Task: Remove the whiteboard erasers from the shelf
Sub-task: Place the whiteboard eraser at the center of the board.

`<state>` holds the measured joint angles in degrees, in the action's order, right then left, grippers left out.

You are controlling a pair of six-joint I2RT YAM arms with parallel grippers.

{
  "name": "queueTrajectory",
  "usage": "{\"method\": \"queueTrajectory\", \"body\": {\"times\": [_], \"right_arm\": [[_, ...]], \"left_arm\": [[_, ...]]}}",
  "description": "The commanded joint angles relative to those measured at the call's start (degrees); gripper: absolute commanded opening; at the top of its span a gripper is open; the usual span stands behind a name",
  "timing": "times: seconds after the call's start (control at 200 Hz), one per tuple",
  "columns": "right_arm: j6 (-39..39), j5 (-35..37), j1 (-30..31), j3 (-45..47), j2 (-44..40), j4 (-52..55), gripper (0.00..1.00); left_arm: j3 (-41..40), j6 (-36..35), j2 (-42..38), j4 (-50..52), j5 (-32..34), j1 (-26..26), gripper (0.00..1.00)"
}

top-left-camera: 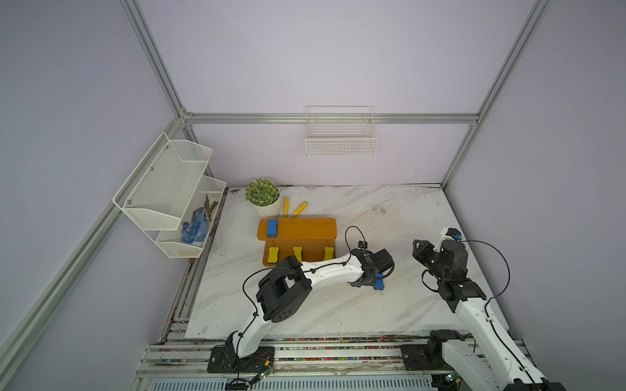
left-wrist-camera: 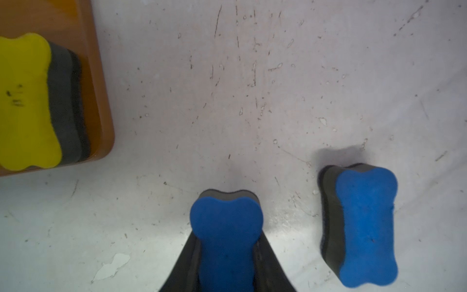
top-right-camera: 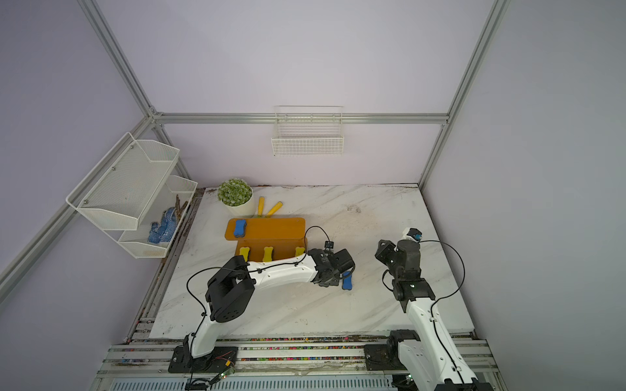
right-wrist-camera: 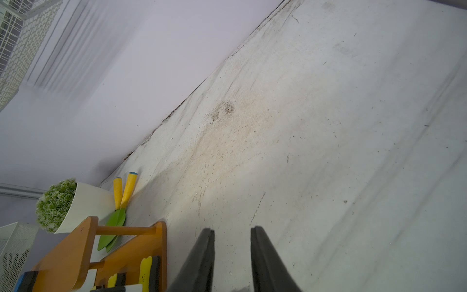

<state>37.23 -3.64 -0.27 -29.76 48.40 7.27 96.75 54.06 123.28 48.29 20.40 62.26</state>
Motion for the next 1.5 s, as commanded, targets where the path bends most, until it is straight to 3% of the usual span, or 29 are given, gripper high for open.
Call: {"method": "queueTrajectory", "body": {"times": [0.0, 0.655, 0.905, 1.205, 1.495], "right_arm": [[-0.2, -0.3, -0.3, 0.2, 0.1, -1.3, 0.3], [0.0, -0.9, -0.3, 0.2, 0.6, -2.3, 0.3], [0.3, -1.1, -0.3, 0.5, 0.9, -2.6, 0.3], [0.3, -1.5, -0.3, 0.8, 1.0, -3.5, 0.3], [-0.9, -5.8, -0.3, 2.0, 1.9, -5.8, 0.3]], "left_arm": [[-0.4, 1.1, 0.5, -2.6, 0.5, -0.3, 0.0], [0.0, 1.9, 2.7, -3.1, -0.5, -0.8, 0.04], [-0.1, 2.0, 2.6, -2.9, -0.9, -0.8, 0.28], [-0.3, 1.6, 1.1, -2.6, -0.6, -0.6, 0.51], [3.6, -0.8, -3.2, 0.9, 0.0, 0.1, 0.55]]}}
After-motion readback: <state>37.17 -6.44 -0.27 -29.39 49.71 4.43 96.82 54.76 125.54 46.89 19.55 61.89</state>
